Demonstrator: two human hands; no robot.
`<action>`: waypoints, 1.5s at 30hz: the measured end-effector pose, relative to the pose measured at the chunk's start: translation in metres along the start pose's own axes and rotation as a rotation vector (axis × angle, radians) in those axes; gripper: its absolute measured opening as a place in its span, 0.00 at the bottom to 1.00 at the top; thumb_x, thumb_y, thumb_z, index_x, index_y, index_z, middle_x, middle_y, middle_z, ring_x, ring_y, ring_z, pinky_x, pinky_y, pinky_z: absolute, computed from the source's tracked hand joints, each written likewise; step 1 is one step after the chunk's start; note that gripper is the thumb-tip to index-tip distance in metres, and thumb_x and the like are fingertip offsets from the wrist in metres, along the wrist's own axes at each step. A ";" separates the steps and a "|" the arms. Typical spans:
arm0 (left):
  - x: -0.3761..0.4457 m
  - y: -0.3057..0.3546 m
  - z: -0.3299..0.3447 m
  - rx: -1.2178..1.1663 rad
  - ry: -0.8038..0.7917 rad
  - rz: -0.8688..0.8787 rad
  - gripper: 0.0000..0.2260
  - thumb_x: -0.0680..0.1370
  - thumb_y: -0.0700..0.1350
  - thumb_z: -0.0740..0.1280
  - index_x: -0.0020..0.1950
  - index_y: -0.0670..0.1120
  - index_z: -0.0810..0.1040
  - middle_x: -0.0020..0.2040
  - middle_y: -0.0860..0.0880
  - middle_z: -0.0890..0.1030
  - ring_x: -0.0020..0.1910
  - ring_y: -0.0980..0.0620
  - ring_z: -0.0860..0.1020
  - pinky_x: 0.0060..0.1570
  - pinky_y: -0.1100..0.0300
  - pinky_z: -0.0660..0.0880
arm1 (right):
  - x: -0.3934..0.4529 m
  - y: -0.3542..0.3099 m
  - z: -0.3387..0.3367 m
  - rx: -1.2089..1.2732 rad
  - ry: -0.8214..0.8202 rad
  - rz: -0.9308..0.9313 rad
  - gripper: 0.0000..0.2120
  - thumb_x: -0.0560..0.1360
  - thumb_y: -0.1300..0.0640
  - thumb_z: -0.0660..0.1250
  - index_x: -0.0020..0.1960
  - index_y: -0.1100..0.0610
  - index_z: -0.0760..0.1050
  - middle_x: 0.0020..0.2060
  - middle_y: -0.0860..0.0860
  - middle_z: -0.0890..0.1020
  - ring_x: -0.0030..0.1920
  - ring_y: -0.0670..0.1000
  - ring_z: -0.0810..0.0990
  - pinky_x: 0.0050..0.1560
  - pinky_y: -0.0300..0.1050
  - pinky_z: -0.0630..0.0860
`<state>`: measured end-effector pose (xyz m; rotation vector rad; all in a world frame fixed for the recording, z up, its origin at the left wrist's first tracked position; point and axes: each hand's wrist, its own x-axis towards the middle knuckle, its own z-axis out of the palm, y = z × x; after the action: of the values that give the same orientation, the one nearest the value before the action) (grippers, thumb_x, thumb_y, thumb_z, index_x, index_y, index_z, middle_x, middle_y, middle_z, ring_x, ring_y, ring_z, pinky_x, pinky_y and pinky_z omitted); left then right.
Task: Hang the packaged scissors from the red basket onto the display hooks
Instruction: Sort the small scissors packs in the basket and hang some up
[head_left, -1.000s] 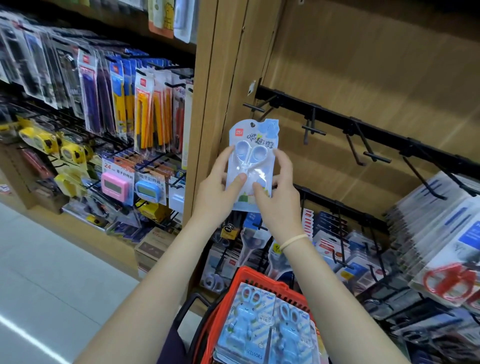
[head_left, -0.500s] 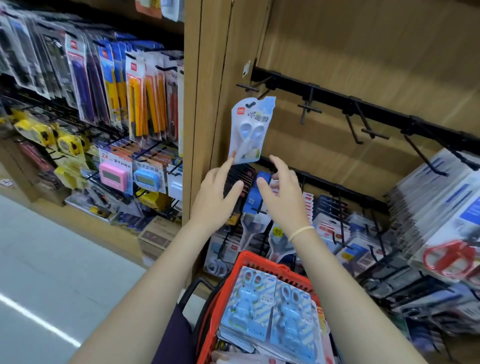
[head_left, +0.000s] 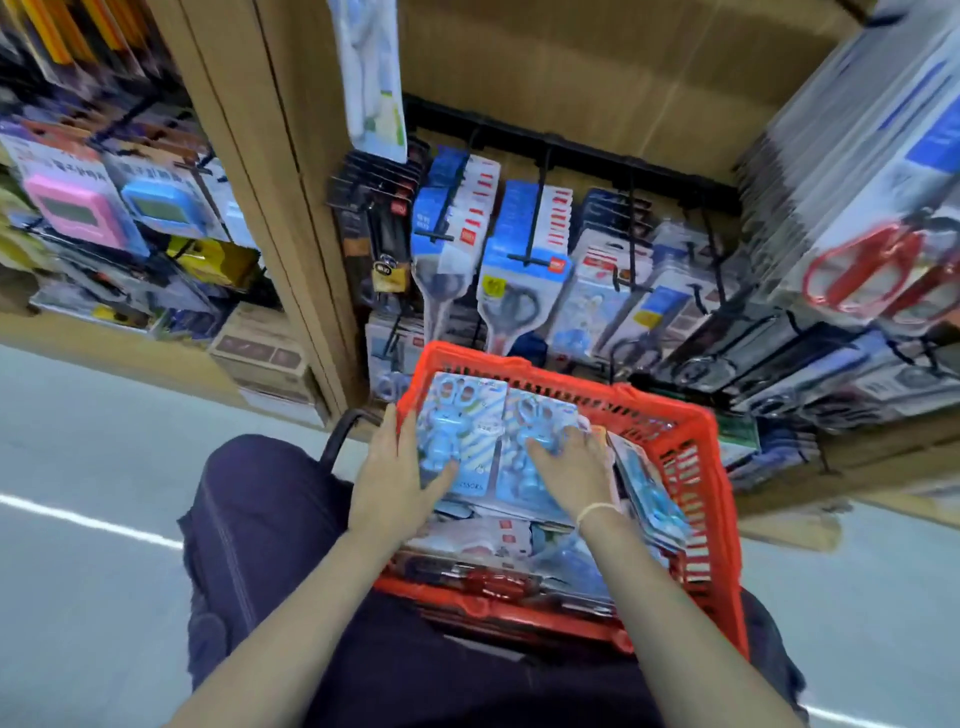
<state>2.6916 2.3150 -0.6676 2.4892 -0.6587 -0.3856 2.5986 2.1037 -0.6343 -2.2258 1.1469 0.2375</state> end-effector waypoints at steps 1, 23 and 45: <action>-0.001 0.001 0.001 0.021 0.013 0.016 0.43 0.76 0.71 0.55 0.82 0.42 0.60 0.82 0.37 0.56 0.78 0.37 0.62 0.70 0.44 0.69 | 0.000 0.003 0.001 0.057 -0.029 0.016 0.33 0.80 0.41 0.63 0.76 0.59 0.62 0.77 0.58 0.59 0.78 0.58 0.58 0.72 0.53 0.62; 0.027 0.047 0.001 -0.136 -0.031 -0.123 0.31 0.76 0.49 0.76 0.75 0.42 0.69 0.68 0.40 0.72 0.69 0.40 0.71 0.64 0.54 0.68 | 0.014 0.053 -0.014 0.904 -0.053 0.184 0.13 0.72 0.55 0.77 0.56 0.54 0.84 0.56 0.54 0.85 0.58 0.58 0.83 0.63 0.61 0.77; 0.015 0.047 0.005 -0.335 -0.142 -0.240 0.44 0.72 0.56 0.79 0.80 0.44 0.60 0.71 0.41 0.74 0.71 0.41 0.72 0.66 0.45 0.74 | -0.006 0.067 -0.006 1.004 -0.168 0.183 0.15 0.80 0.54 0.70 0.63 0.59 0.75 0.58 0.50 0.82 0.58 0.51 0.81 0.64 0.53 0.76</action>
<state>2.6841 2.2702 -0.6474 2.2351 -0.3149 -0.7068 2.5412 2.0752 -0.6566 -1.2010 1.0451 -0.0787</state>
